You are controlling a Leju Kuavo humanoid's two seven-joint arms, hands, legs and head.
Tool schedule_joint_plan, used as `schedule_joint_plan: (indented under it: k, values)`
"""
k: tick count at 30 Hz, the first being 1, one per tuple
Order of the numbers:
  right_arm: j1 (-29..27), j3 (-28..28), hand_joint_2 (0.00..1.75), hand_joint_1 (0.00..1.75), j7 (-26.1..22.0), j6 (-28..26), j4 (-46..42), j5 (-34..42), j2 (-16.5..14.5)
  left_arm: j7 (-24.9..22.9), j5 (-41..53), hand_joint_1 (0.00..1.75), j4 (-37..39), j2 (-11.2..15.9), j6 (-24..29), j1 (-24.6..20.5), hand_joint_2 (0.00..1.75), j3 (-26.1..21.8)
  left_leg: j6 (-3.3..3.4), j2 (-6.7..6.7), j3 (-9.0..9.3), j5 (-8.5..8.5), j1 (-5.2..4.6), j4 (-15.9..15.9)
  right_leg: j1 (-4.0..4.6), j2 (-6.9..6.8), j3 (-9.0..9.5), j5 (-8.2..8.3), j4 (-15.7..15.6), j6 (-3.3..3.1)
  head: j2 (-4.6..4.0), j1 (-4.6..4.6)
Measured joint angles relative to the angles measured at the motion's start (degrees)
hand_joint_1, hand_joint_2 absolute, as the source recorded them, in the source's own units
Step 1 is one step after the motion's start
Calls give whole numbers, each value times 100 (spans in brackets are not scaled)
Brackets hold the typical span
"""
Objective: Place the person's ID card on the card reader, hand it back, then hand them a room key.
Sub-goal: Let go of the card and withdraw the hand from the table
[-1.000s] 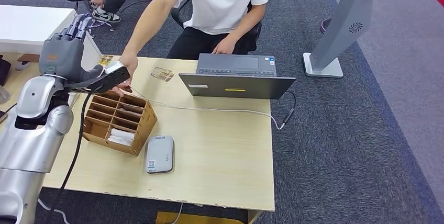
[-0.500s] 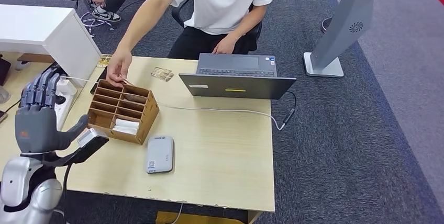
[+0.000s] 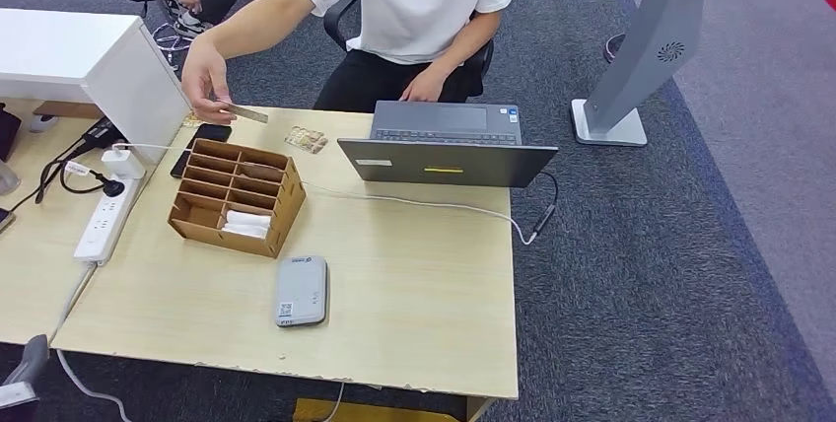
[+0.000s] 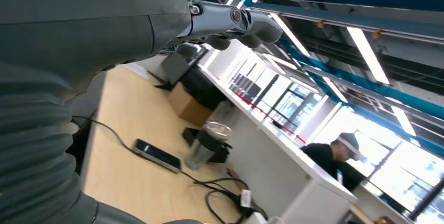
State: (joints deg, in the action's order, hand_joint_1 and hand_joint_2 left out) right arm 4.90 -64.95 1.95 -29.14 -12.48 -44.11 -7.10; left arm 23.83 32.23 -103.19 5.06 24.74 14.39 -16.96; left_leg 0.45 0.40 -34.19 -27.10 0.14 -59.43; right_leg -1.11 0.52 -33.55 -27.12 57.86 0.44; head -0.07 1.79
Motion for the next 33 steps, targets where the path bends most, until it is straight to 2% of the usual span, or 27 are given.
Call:
schedule_joint_plan:
  k: [4, 6, 10, 16, 19, 21, 23, 27, 30, 33]
  values:
    - [8, -7, 175, 0, -50, -3, 0, -18, -2, 105, -368, 0, -35, -440, -447, 154, 175, -813, 2, -11, -4, 1, 0, 0, 0, -15, 9, -3, 0, 2, 0, 1]
    - [11, -7, 175, 0, -66, -13, 0, -55, -2, 237, -629, 0, 10, -679, -790, 117, 175, -1406, 2, -9, 1, 1, 1, 0, 1, -14, 10, -3, 0, 1, 0, 1]
    - [15, -5, 175, 0, -69, -28, 0, -86, -2, 504, -745, 0, 133, -990, -1180, 35, 175, -2400, 2, -12, 5, 2, 1, 0, 1, -18, 9, -4, 0, 0, 0, 0]
    - [38, -7, 175, 0, -70, -29, 0, -94, -2, 516, -632, 0, 217, -1281, -1339, -100, 175, -3078, 2, -17, 4, 2, 0, 0, 1, -23, 12, -5, 0, -1, 0, 1]
    - [43, -6, 175, 0, -63, -61, 0, -182, -2, 318, -629, 0, 347, -1344, -1547, -247, 175, -3394, 3, -20, 0, 1, 0, 0, 0, -28, 17, -5, 0, -1, 0, 2]
    - [45, -4, 175, 0, -37, -96, 0, -272, -2, 189, -662, 0, 701, -1338, -1757, -476, 175, -3855, 2, -21, 3, 1, 0, 1, 0, -29, 19, -5, 0, -1, 0, 1]
    - [43, 4, 175, 0, 5, -112, 0, -371, -1, 83, -720, 0, 1381, -1235, -1835, -737, 175, -4434, 2, -19, 8, 1, 0, 1, 1, -27, 19, -7, 0, -3, 0, 1]
    - [43, 35, 175, 0, 58, -112, 0, -532, 0, -36, -827, 0, 3283, -786, -1569, -1175, 175, -5439, 0, -21, 15, 1, 8, 2, 6, -29, 19, -13, 1, -12, 0, -10]
    - [48, 66, 175, 0, 45, -105, 0, -558, 0, -59, -1011, 0, 4343, -524, -1511, -1372, 175, -5858, 0, -31, 12, 2, 8, 2, 8, -41, 24, -14, 1, -13, 0, -4]
    - [61, 96, 175, 0, -28, -88, 0, -586, 0, -358, -1526, 0, 5467, -272, -1482, -1575, 175, -6233, 1, -35, 11, 1, 4, 2, 5, -45, 29, -14, 1, -13, 0, -3]
